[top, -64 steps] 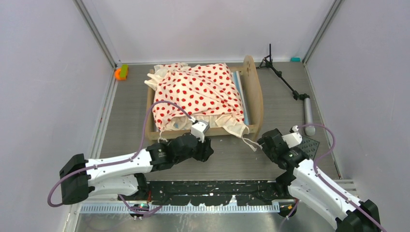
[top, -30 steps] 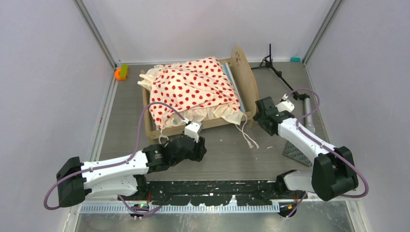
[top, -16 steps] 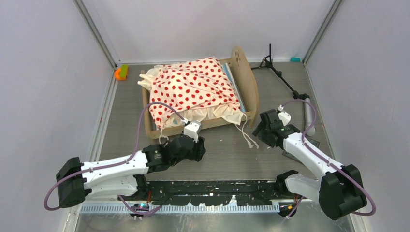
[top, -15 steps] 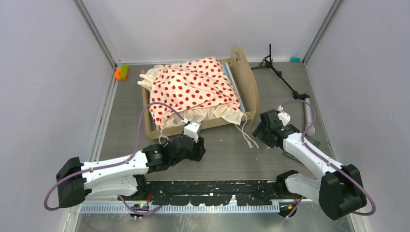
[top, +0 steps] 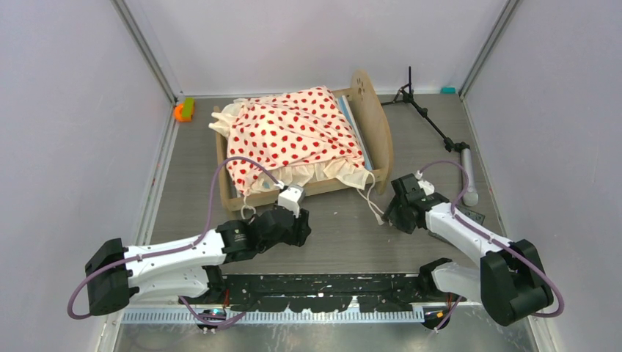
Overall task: Set up the pet bed
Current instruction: Tie the ropes to the bed frame.
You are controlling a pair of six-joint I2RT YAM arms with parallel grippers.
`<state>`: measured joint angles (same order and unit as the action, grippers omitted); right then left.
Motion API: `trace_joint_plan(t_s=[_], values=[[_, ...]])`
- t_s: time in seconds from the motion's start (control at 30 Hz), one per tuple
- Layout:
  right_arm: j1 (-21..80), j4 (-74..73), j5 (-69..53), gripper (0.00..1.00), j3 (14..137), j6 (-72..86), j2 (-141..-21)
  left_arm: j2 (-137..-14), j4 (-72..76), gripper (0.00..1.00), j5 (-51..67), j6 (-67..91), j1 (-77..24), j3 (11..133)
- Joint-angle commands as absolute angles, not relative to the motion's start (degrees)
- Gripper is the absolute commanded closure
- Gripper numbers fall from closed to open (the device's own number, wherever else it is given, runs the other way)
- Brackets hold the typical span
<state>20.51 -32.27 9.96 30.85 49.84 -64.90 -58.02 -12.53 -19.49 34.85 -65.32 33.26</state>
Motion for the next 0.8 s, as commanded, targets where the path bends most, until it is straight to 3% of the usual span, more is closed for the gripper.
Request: trace_joint_plan(t_s=[0.0,0.33,0.43,0.53,0.77], values=[[21.0,-30.6,8.7,0.49,30.5,49.2,-66.6,-56.7,-10.6,0.5,-20.0,36.1,-65.1,32.7],[21.5,-29.2,10.1,0.67,30.8,48.4,-70.4,-54.0,-10.9,0.49,-21.1,36.5,-65.0,30.9],[21.5,-28.8,10.2,0.76,30.7,48.2,-70.9,-53.2,-11.0,0.49,-21.4,36.6,-65.0,30.4],[21.9,-28.4,9.6,0.97,30.5,48.2,-70.9,-52.9,-11.1,0.49,-21.5,36.6,-65.0,30.1],[29.6,-31.2,12.0,1.0,30.7,52.8,-69.1,-53.0,-11.6,0.49,-21.5,36.6,-64.9,30.2]])
